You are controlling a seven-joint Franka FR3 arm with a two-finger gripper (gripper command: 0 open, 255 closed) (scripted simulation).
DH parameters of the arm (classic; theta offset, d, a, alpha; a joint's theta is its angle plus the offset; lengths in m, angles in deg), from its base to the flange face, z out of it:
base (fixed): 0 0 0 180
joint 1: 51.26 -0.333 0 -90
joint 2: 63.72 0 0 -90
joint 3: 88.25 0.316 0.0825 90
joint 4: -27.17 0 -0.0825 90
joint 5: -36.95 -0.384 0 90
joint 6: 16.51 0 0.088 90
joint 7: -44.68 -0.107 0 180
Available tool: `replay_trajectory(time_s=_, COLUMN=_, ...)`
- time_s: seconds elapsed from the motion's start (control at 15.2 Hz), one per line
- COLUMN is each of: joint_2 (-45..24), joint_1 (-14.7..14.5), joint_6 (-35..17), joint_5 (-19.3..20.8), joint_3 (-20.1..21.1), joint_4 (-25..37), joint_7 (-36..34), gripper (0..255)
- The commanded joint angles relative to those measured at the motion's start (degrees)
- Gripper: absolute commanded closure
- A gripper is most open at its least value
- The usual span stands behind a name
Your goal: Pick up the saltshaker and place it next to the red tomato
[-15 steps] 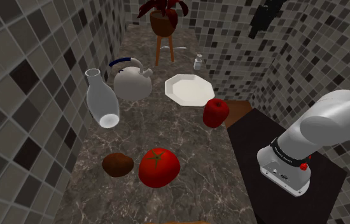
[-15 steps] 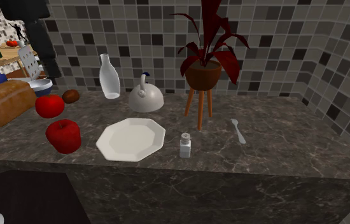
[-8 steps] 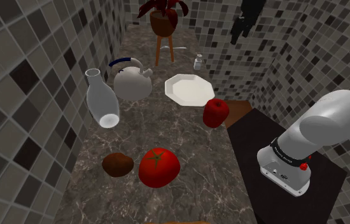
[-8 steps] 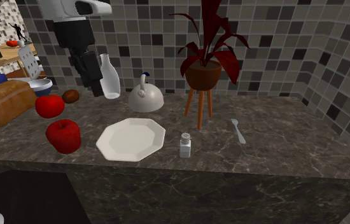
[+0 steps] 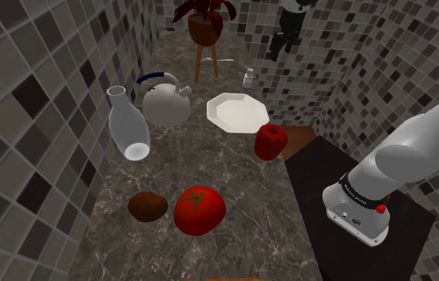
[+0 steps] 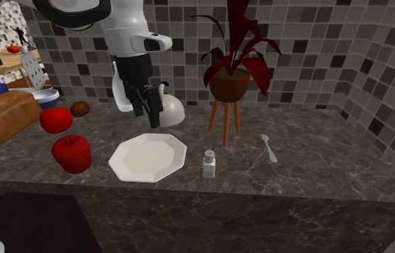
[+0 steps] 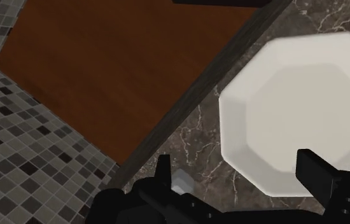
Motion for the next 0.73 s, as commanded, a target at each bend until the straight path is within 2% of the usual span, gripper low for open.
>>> replay_trajectory(time_s=0.0, joint_2=-4.33, joint_1=0.10, joint_6=-1.75, joint_5=-0.09, joint_3=-0.30, joint_4=2.55, joint_7=0.51, gripper=0)
replay_trajectory(time_s=0.66, joint_2=-26.31, joint_1=1.23, joint_6=-7.29, joint_5=-1.40, joint_3=-1.09, joint_4=18.66, joint_7=3.27, gripper=0)
